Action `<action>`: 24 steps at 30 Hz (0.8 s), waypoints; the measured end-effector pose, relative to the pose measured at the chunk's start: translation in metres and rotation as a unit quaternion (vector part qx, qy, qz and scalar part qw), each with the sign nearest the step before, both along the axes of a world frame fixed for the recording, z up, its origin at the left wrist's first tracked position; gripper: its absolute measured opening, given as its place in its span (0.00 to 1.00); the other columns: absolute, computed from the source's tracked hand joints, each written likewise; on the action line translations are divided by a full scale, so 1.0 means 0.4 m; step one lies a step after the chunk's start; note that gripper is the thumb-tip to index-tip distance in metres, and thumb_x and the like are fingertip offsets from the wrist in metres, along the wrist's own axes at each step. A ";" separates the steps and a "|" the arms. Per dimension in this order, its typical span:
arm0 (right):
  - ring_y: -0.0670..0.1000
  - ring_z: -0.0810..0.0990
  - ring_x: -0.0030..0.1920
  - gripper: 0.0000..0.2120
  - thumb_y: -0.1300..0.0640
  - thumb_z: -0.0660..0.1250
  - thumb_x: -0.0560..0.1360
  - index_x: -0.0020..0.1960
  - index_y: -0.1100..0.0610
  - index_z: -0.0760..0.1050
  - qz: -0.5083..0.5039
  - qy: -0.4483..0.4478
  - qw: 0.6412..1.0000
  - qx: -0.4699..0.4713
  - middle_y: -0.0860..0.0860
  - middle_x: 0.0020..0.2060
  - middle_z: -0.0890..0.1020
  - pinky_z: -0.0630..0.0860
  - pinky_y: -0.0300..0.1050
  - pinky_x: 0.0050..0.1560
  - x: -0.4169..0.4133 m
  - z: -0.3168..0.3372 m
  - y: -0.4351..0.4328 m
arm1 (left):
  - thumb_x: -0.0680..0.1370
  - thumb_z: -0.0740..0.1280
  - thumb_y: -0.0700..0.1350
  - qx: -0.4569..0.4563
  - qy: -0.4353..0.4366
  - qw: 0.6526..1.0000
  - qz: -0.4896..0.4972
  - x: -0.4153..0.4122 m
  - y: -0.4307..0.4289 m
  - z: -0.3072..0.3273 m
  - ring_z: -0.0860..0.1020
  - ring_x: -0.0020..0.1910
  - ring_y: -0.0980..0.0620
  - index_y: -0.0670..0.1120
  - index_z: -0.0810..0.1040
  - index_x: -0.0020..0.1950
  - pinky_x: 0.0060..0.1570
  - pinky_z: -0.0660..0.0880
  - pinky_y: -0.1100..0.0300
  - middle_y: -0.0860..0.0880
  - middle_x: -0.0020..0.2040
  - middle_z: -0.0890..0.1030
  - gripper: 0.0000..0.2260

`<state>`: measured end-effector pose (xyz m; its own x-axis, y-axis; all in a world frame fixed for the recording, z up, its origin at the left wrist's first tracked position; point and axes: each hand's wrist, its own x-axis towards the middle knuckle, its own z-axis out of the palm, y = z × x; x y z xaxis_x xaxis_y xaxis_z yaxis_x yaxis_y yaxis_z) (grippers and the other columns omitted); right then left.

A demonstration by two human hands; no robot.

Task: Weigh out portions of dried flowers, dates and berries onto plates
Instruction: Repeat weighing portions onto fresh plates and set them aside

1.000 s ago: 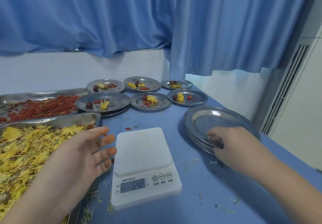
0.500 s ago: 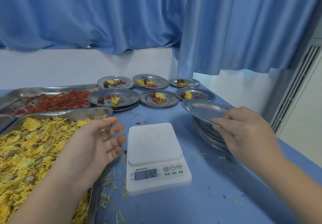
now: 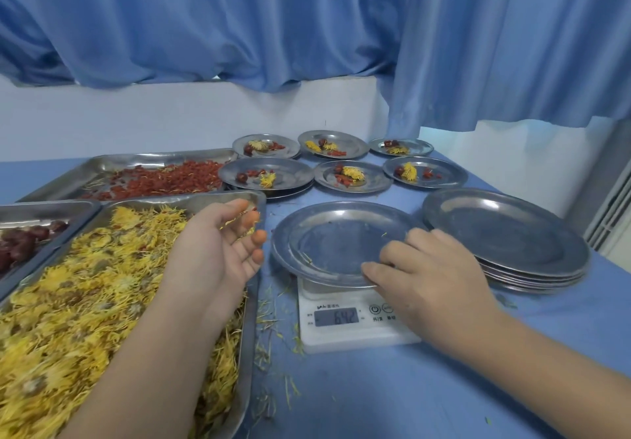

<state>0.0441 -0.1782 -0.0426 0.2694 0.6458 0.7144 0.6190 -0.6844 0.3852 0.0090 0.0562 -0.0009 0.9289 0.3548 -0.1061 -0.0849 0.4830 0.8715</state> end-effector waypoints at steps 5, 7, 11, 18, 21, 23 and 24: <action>0.55 0.73 0.29 0.05 0.61 0.75 0.65 0.38 0.52 0.82 -0.035 0.057 0.998 -0.006 0.50 0.32 0.77 0.69 0.47 0.30 -0.001 -0.007 -0.004 | 0.79 0.62 0.43 0.007 0.001 1.000 0.003 -0.002 -0.004 0.002 0.75 0.31 0.54 0.48 0.76 0.49 0.34 0.71 0.61 0.51 0.38 0.77 0.03; 0.54 0.75 0.29 0.05 0.53 0.77 0.65 0.37 0.51 0.82 -0.033 0.097 0.995 -0.010 0.49 0.32 0.78 0.70 0.46 0.32 -0.008 -0.005 -0.006 | 0.79 0.62 0.43 0.011 0.002 1.000 0.003 -0.003 -0.007 0.003 0.75 0.31 0.54 0.48 0.76 0.49 0.34 0.71 0.61 0.51 0.38 0.77 0.04; 0.53 0.77 0.31 0.18 0.37 0.65 0.71 0.37 0.51 0.82 -0.025 0.152 0.988 0.002 0.48 0.35 0.79 0.71 0.47 0.35 -0.031 0.007 -0.023 | 0.79 0.62 0.43 0.015 0.004 1.000 0.002 -0.006 -0.010 0.003 0.76 0.32 0.54 0.48 0.77 0.50 0.35 0.71 0.61 0.51 0.38 0.78 0.04; 0.48 0.75 0.33 0.17 0.42 0.60 0.77 0.40 0.51 0.80 0.027 0.228 0.973 0.001 0.45 0.35 0.75 0.72 0.44 0.34 -0.069 0.020 -0.108 | 0.78 0.63 0.43 0.021 0.006 1.000 0.001 -0.005 -0.006 0.000 0.76 0.29 0.55 0.48 0.76 0.50 0.33 0.71 0.62 0.51 0.37 0.77 0.04; 0.44 0.76 0.36 0.18 0.34 0.58 0.74 0.49 0.45 0.79 0.014 0.361 0.932 -0.040 0.39 0.37 0.73 0.76 0.42 0.36 -0.070 0.030 -0.121 | 0.78 0.63 0.43 0.027 0.006 1.000 -0.004 -0.006 -0.009 -0.001 0.76 0.30 0.55 0.48 0.76 0.48 0.34 0.71 0.62 0.51 0.36 0.77 0.03; 0.41 0.75 0.38 0.21 0.30 0.55 0.71 0.56 0.41 0.74 -0.021 0.411 0.909 -0.066 0.37 0.36 0.74 0.75 0.41 0.40 -0.064 0.027 -0.121 | 0.78 0.63 0.43 0.031 0.008 0.999 -0.006 -0.007 -0.013 -0.001 0.76 0.30 0.55 0.48 0.76 0.48 0.33 0.71 0.62 0.51 0.36 0.77 0.03; 0.40 0.75 0.39 0.22 0.29 0.55 0.70 0.57 0.39 0.71 -0.031 0.418 0.905 -0.070 0.37 0.36 0.74 0.74 0.40 0.41 -0.061 0.025 -0.122 | 0.78 0.63 0.43 0.032 0.010 0.999 -0.008 -0.007 -0.014 -0.001 0.76 0.30 0.54 0.48 0.76 0.48 0.33 0.71 0.62 0.51 0.36 0.77 0.03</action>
<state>0.0196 -0.2271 -0.0328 0.7166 0.6798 0.1560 0.6967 -0.7083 -0.1139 0.0061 0.0506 -0.0012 0.9323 0.3469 -0.1020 -0.0603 0.4274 0.9021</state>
